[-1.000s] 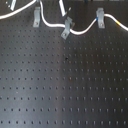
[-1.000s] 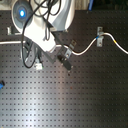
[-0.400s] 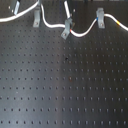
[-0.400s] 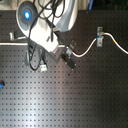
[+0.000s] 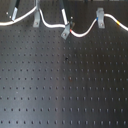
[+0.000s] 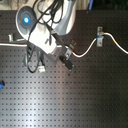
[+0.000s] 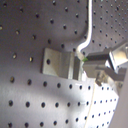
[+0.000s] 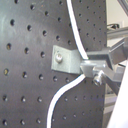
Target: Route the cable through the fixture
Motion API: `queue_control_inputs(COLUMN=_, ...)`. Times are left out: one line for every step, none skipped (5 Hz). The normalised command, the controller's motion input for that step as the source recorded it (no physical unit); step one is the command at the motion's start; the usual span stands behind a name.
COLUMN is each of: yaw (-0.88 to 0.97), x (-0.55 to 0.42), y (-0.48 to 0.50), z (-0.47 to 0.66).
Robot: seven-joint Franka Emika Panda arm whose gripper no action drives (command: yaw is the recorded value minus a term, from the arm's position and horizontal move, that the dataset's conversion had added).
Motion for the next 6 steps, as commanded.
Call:
queue_control_inputs(yaw=0.0, x=0.053, y=-0.238, z=-0.14)
queue_control_inputs(yaw=0.25, x=-0.291, y=-0.152, z=0.2)
queue_control_inputs(yaw=0.17, x=-0.483, y=0.024, z=0.44)
queue_control_inputs(yaw=0.16, x=-0.472, y=0.095, z=0.42)
queue_control_inputs(yaw=0.17, x=-0.327, y=0.004, z=0.45)
queue_control_inputs(yaw=0.25, x=-0.051, y=-0.252, z=0.01)
